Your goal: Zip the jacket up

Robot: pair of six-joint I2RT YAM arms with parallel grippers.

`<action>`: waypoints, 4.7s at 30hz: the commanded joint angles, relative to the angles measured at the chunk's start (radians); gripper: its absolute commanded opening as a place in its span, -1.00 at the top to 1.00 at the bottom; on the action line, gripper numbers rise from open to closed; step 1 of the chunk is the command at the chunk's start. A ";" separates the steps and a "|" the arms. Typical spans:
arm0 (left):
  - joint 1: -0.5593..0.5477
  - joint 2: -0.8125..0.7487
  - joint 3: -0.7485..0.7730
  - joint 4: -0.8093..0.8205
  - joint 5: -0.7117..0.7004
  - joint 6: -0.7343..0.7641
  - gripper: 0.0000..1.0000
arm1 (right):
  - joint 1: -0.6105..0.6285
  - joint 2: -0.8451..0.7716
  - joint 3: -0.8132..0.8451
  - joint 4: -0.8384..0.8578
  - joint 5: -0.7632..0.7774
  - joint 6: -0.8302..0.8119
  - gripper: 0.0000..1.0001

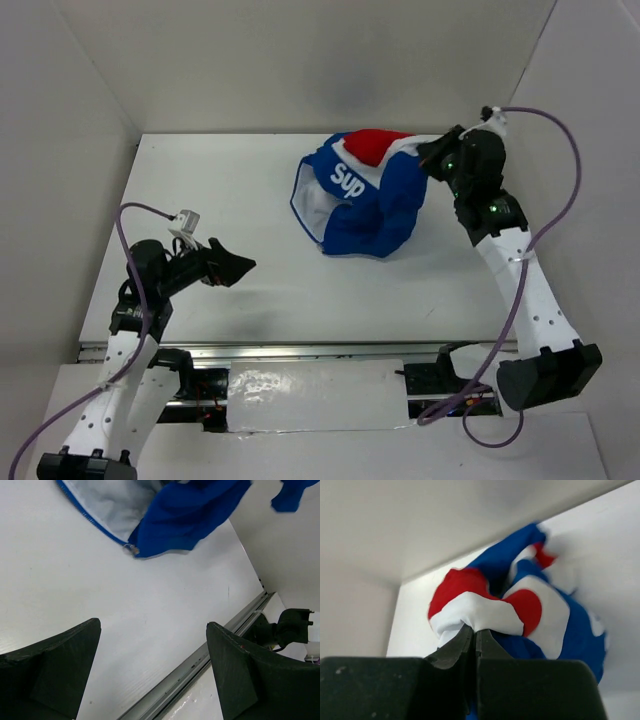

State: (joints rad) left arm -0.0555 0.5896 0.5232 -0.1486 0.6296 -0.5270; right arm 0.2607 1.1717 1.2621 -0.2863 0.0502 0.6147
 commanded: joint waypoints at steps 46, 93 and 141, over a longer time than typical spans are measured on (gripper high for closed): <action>-0.336 1.290 0.928 -0.312 -0.415 -0.165 -0.99 | 0.359 0.380 -0.198 -0.099 0.155 -0.340 -0.99; 0.003 0.501 0.382 -0.236 -0.220 -0.133 -0.99 | 0.094 -0.077 -0.218 0.208 -0.921 0.285 1.00; -0.144 0.724 0.200 -0.207 -0.287 -0.318 1.00 | 0.319 1.044 0.593 -0.372 -0.406 -0.687 1.00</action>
State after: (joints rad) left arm -0.1894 1.3258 0.6395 -0.3893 0.3599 -0.8806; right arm 0.5770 2.2375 1.8259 -0.6647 -0.3004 -0.0799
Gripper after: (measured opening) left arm 0.035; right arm 0.226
